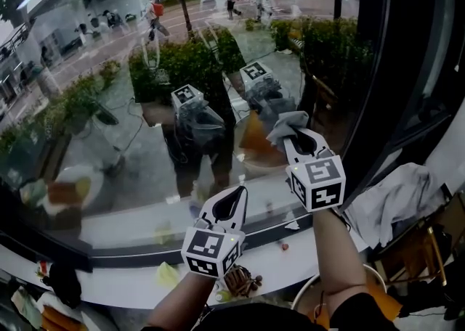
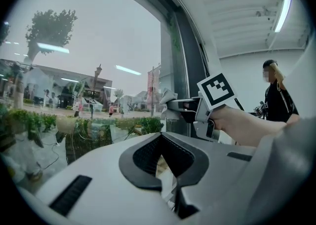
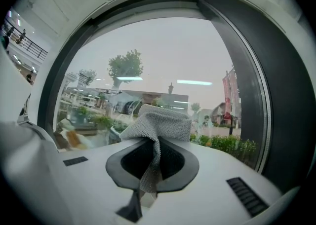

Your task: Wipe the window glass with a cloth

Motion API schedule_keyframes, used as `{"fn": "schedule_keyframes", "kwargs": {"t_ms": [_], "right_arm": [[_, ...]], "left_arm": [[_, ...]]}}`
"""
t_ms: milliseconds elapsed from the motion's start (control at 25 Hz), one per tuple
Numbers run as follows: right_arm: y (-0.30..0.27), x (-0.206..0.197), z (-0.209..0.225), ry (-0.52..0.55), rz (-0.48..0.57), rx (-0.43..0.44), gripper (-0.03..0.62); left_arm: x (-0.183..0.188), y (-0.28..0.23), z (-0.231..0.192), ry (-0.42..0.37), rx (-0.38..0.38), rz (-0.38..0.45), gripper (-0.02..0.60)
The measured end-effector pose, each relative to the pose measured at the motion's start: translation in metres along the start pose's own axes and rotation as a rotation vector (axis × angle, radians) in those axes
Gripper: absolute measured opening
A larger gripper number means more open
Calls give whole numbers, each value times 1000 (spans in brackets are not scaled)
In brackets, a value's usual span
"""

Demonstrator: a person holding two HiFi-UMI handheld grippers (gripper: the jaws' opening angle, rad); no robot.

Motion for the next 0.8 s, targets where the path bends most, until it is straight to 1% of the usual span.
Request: {"fn": "schedule_keyframes", "kwargs": {"t_ms": [120, 280, 600, 720, 800], "right_arm": [[1, 0, 1, -1, -2, -10, 40], [-2, -3, 2, -6, -2, -18, 40], [1, -12, 9, -17, 0, -59, 40], [3, -13, -4, -22, 5, -42, 40], [3, -5, -25, -14, 16, -16, 40]], "left_arm": [[1, 2, -1, 4, 7, 4, 8], [-1, 9, -6, 9, 35, 8, 8], [-6, 44, -23, 12, 141, 25, 8], [-7, 64, -28, 5, 179, 32, 8], [-5, 83, -35, 2, 208, 42, 8]]}}
Point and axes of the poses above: the fingertips, and each gripper's own axes: y backward along the fingers, z to its right, x out of its top, the point moved 1 cm from there along y, backward along the fingers, and after that the axes turned 12 degrees about y, right-handed, at the moved point
